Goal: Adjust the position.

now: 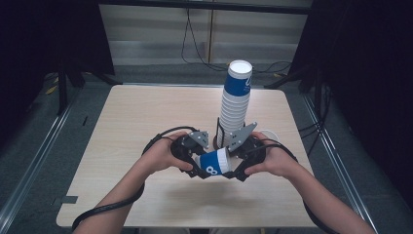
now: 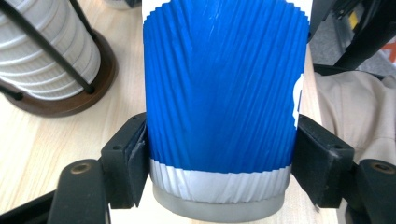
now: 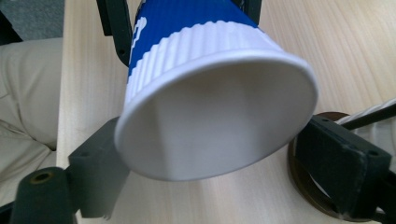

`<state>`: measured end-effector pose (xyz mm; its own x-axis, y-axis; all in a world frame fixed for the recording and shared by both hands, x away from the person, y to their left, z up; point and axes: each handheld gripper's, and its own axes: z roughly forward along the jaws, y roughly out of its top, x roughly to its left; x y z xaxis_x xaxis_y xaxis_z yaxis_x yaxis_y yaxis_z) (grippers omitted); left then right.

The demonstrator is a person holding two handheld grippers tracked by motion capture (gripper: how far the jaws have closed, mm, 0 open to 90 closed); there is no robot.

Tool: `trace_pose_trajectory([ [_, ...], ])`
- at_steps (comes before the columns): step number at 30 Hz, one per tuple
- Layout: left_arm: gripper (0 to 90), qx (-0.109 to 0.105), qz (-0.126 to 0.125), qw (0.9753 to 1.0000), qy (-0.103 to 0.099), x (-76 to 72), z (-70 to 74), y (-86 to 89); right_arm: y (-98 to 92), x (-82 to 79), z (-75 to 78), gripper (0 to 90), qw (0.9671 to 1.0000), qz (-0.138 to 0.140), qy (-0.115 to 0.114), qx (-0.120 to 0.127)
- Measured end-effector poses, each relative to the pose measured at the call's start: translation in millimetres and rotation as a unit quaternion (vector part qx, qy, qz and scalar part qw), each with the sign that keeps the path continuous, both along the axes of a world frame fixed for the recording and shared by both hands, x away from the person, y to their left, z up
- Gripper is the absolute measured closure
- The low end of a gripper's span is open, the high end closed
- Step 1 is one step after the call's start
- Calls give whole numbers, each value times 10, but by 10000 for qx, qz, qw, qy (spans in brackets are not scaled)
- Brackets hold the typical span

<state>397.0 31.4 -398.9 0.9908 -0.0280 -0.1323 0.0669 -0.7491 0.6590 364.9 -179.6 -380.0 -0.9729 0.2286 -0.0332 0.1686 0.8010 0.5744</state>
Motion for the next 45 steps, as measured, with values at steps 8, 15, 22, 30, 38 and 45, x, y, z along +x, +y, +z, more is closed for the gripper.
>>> trace_pose_trajectory([
  [8, 280, 101, -43, 9999, -19, 2, -39, 12, 51, -15, 20, 192, 9999, 99, -47, -88],
  [15, 173, 121, 298, 9994, -156, -15, -112, 84, 54, -25, -48, 200, 9994, -69, 88, -320],
  [22, 181, 141, 494, 9984, -253, -99, -248, 225, 12, -42, -131, 191, 9969, -96, 152, -761],
  [30, 183, 88, 801, 9966, -171, -165, -408, 345, 8, -73, -258, 172, 9944, -103, 321, -997],
  [38, 188, -24, 862, 9962, -153, -231, -490, 358, 39, -92, -313, 163, 9915, -28, 338, -1254],
  [45, 188, -55, 877, 9961, -104, -255, -510, 364, 91, -104, -358, 155, 9886, 70, 330, -1470],
])
